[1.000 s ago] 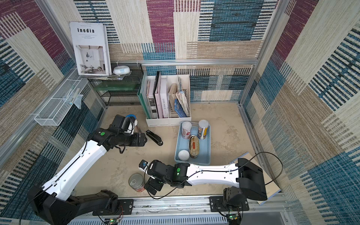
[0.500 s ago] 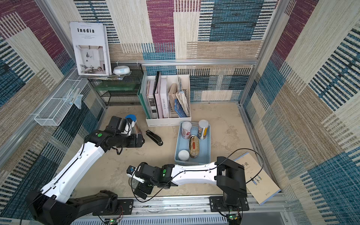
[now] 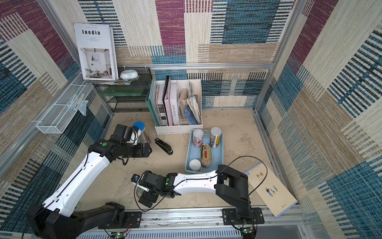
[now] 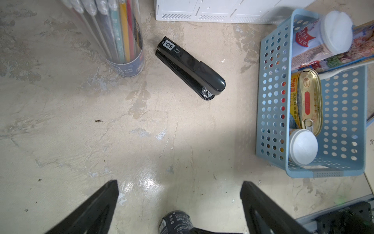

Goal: Put the canned food in the basket
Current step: Pick up the canned food from the center of the board.

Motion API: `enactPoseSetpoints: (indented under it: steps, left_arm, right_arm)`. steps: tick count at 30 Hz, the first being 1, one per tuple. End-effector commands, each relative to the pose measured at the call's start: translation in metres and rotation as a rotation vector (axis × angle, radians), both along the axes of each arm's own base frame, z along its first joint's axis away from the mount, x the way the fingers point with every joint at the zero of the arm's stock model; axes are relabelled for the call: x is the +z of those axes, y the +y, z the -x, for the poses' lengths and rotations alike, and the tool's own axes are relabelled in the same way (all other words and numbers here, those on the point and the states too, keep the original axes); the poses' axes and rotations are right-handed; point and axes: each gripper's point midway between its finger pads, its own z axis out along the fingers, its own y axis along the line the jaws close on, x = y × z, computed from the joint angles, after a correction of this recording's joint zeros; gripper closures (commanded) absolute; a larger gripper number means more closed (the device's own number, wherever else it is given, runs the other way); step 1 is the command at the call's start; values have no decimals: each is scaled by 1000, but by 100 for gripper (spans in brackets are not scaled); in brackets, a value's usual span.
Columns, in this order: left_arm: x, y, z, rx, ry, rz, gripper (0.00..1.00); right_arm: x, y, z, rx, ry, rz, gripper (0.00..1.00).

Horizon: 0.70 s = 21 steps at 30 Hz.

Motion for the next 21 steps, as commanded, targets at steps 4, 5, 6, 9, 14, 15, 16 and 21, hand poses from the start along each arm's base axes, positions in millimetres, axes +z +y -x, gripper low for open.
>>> enactPoseSetpoints:
  steps: [4,5,6,9,14,15,16,21]
  left_arm:
    - [-3,2,0,-6,-2,-3,1]
    - [-4,3,1,-5,-2,-3,1]
    - [-4,3,1,-4,-1,-2,1]
    - [-6,4,0,-3,1,-3,1]
    - [-9,7,1,0,7,-7,1]
    - [-10,7,1,-1,7,-8,1]
    - [-10,7,2,-1,7,-8,1]
    - [-8,9,2,3,4,1,1]
  right_arm:
    - [0,7,-5,10,-19,-24,6]
    - [-2,7,-2,20,-13,-32,7]
    - [-3,7,-1,25,-8,-38,8]
    - [-4,9,-2,26,-13,-43,15]
    - [2,10,-3,21,-21,-58,30]
    - [4,10,-3,24,-20,-63,34]
    - [6,10,-3,23,-19,-69,38]
    - [22,1,-5,-5,-31,-102,51]
